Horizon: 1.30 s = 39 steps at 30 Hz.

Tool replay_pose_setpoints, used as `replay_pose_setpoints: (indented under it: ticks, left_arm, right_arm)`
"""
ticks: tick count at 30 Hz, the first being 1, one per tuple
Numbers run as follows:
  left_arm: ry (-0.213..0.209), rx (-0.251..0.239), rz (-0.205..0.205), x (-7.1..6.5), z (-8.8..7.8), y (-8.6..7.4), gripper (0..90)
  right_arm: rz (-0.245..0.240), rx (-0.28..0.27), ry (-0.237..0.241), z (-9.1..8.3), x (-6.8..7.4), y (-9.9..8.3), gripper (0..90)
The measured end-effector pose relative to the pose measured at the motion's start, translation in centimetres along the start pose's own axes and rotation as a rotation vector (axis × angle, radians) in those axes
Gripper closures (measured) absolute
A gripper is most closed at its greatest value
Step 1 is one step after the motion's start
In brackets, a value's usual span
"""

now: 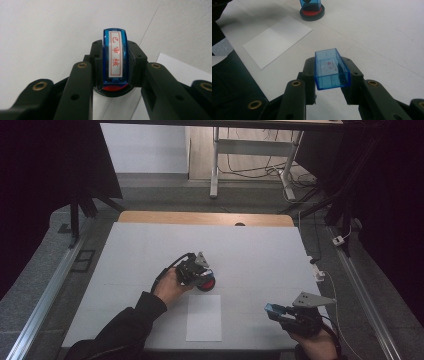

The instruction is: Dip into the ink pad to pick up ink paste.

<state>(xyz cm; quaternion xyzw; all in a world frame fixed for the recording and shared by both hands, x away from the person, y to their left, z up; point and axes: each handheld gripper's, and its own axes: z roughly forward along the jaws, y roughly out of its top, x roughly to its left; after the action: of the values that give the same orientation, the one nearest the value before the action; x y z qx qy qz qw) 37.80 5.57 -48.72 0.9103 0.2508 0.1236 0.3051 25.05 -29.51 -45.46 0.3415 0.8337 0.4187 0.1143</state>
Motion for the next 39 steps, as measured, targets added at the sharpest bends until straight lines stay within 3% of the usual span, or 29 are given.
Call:
replay_pose_setpoints:
  ticks: [12,20,24,30,39]
  left_arm:
    - [-0.094,-0.041,-0.115,1.7,0.1,-0.7,70.1]
    - [-0.115,-0.053,-0.138,2.0,0.1,-1.0,70.0]
    - [-0.099,-0.051,-0.124,1.7,0.1,-0.9,70.1]
    - [-0.031,-0.046,-0.071,0.6,0.0,-0.8,70.0]
    - [-0.001,-0.039,-0.069,0.3,-0.1,-0.4,69.8]
  right_arm:
    - [-0.001,0.002,0.002,0.0,0.0,0.0,67.7]
    - [-0.002,0.002,0.003,0.0,0.0,0.0,67.7]
    - [-0.002,0.002,0.002,0.0,0.0,0.0,67.7]
    - [-0.004,0.003,0.001,0.0,0.0,0.0,67.7]
    - [-0.006,0.001,0.003,0.0,0.0,0.0,67.7]
